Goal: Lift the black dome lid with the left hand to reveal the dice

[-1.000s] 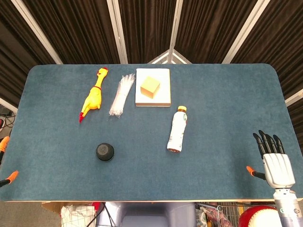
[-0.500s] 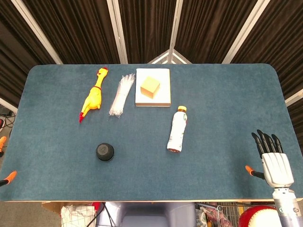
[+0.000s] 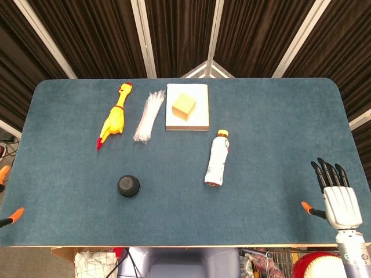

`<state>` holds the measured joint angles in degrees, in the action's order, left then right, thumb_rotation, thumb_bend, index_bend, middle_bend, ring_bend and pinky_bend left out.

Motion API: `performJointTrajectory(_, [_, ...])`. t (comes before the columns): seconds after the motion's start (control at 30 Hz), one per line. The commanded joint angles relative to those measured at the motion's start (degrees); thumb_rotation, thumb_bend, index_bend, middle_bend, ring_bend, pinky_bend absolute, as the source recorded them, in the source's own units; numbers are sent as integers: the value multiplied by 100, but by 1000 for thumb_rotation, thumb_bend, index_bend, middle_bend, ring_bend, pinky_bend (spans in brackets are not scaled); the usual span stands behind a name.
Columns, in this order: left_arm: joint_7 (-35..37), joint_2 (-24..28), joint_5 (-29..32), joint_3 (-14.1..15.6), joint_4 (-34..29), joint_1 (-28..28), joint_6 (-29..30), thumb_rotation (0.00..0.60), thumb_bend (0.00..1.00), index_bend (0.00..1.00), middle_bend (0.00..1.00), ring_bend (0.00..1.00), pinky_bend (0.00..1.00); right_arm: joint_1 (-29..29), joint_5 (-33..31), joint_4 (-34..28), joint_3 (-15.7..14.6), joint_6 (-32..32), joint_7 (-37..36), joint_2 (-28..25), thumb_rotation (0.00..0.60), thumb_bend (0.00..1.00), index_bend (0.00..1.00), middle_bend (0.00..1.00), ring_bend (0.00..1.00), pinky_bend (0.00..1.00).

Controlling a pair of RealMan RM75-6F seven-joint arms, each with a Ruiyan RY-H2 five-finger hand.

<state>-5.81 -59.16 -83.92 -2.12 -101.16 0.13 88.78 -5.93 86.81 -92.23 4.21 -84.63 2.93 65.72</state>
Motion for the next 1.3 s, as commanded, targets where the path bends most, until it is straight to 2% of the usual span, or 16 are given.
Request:
performJointTrajectory(0.03, [1097,-52,210,11,52,-310,-828,600,87,77,142,0,0,14,-12,10,-12,2,-43,-11,600,148,0,0,97,0])
performJointTrajectory(0.07, [1218,-83,309,-21,100,-392,-1004,600,86,82,143,0,0,15,-17,10,-9,2,-65,-13,600,148,0,0,97,0])
performJointTrajectory(0.17, [728,-356,587,-151,324,-588,-1214,600,86,87,143,0,0,-8,-17,4,-15,49,-74,-11,600,147,0,0,97,0])
performJointTrajectory(0.37, [-151,-833,1062,-371,186,-979,-1555,600,86,87,147,0,0,-46,-34,0,-45,155,6,22,600,147,0,0,97,0])
performJointTrajectory(0.43, [-240,-1075,1188,-467,200,-1093,-1609,600,85,87,149,0,0,-64,-68,16,-36,197,-3,31,600,147,0,0,96,0])
performJointTrajectory(0.63, [-109,-1835,1526,-639,717,-1353,-1840,600,77,87,148,0,0,-71,-109,40,-41,244,-77,23,600,147,0,0,97,0])
performJointTrajectory(0.8, [665,-2338,1631,-661,1175,-1535,-2358,600,67,87,156,0,0,-77,-130,61,-31,256,-127,19,600,148,0,0,97,0])
performJointTrajectory(0.93, [1194,-2536,1271,-533,1387,-1599,-2478,600,42,87,164,0,0,-99,-155,70,-30,302,-100,31,600,148,0,0,97,0])
performJointTrajectory(1.3, [1678,-2843,930,-401,1608,-1689,-2495,600,5,84,161,0,0,-118,-153,57,-61,354,-54,53,600,148,0,0,97,0])
